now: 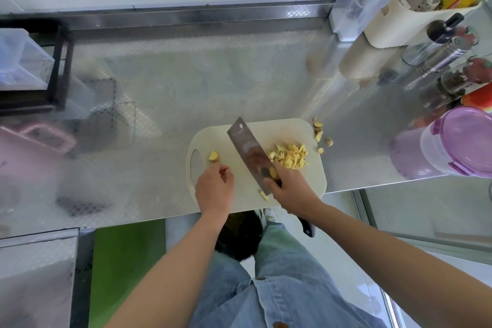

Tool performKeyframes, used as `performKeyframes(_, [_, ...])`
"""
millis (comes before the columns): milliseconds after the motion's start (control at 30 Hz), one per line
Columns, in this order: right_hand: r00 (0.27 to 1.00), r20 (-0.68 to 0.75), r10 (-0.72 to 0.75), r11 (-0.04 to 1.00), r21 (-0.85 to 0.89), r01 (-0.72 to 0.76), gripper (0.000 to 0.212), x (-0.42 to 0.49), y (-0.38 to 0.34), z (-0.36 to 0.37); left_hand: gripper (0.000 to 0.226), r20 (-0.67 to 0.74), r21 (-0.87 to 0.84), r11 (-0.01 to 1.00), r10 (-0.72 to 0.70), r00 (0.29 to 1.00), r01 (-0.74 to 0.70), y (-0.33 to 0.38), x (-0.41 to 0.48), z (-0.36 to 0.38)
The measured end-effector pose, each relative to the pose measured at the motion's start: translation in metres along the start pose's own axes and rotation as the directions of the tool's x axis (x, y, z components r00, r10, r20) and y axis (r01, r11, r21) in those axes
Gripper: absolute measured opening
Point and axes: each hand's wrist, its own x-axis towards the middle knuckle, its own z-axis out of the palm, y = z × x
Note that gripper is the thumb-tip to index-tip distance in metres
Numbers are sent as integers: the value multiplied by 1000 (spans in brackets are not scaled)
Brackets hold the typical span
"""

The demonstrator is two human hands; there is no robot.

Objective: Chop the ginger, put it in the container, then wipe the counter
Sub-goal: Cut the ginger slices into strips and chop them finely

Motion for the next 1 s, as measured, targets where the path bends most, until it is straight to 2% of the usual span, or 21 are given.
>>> performKeyframes(67, [999,-17,38,999,39,-37,10,-5,8,2,10,31,-2,1000,18,999,-18,-1,-2,-1])
performKeyframes(133, [991,-71,110,990,94,-103,7,-5,14,0,8,133,-4,994,106,985,-106,-1,-5,-1])
performKeyframes(200, [981,-120,151,984,114,-137,9,-4,19,-5,13,287,6,966,247,926,-260,2,-11,3])
performKeyframes(267, [981,-129,146,985,109,-132,8,-4,20,-10,15,381,66,903,370,847,-424,6,-18,11])
performKeyframes(333, [985,-113,128,988,97,-117,8,-6,21,-12,14,388,144,838,442,809,-527,9,-23,19])
performKeyframes(400, [988,-98,116,991,82,-108,9,-7,23,-12,12,354,180,815,468,810,-550,9,-24,24])
performKeyframes(533, [993,-68,98,992,83,-92,7,-10,26,-6,9,256,216,828,464,848,-518,8,-19,23])
performKeyframes(633, [997,-54,56,998,36,-54,15,-10,26,-2,5,213,251,850,417,883,-462,14,-10,19])
performKeyframes(800, [999,-41,-24,996,-89,20,16,-5,23,2,10,114,319,908,245,963,-269,20,-3,11])
performKeyframes(1000, [998,-13,-62,988,-146,59,12,-3,17,5,12,70,189,979,67,995,-79,18,-17,16])
